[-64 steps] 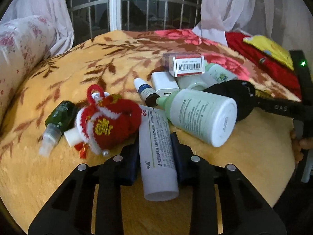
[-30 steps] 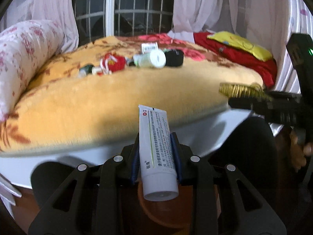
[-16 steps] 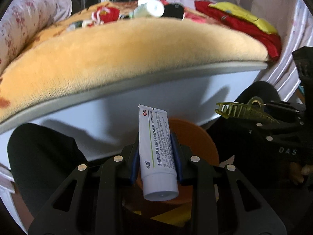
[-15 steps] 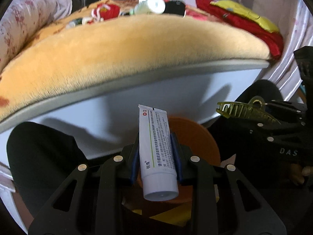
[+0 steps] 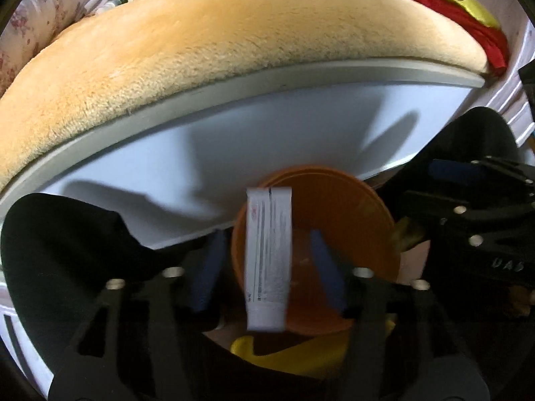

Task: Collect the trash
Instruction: 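Lower both tools over the orange bin and open them to drop the items, then grasp the white bottle with the right tool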

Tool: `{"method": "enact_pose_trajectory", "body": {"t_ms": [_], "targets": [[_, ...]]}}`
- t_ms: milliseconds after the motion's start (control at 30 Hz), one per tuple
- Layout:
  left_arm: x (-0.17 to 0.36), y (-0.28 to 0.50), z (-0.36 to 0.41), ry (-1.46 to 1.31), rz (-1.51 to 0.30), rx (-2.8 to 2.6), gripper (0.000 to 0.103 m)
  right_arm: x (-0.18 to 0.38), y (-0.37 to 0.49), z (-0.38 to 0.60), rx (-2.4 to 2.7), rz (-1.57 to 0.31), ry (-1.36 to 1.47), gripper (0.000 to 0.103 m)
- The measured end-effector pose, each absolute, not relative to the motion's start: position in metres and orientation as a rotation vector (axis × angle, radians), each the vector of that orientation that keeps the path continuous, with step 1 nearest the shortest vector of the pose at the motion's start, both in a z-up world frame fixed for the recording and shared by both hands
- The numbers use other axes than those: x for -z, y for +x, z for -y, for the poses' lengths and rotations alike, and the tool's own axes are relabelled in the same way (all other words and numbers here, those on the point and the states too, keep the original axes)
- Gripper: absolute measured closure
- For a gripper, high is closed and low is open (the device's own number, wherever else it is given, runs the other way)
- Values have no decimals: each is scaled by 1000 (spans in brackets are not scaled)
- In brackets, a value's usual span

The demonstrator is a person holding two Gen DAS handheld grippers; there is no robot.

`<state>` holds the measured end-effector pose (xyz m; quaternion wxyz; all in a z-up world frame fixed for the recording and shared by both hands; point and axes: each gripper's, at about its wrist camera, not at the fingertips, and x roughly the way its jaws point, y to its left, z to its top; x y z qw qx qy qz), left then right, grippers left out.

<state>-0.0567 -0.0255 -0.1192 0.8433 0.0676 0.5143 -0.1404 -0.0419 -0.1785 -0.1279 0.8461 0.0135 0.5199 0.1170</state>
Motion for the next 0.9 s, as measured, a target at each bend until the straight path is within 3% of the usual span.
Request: {"method": "enact_pose_trajectory", "body": {"t_ms": [300,567,733,900], "targets": [[108,-62,23,133,-1055,292,40,116,-49,183,-217,-1049,39,40],[74,-62,9,79,-952,274,37,72,-44,184,-252,-952,29,40],[44,-52,-1,74,-870,238,32,35,-12,185,-271,-865,40,39],[32,-27,-12,-14,-853,238,31,-1,52,170,-333,-785,57,31]]}}
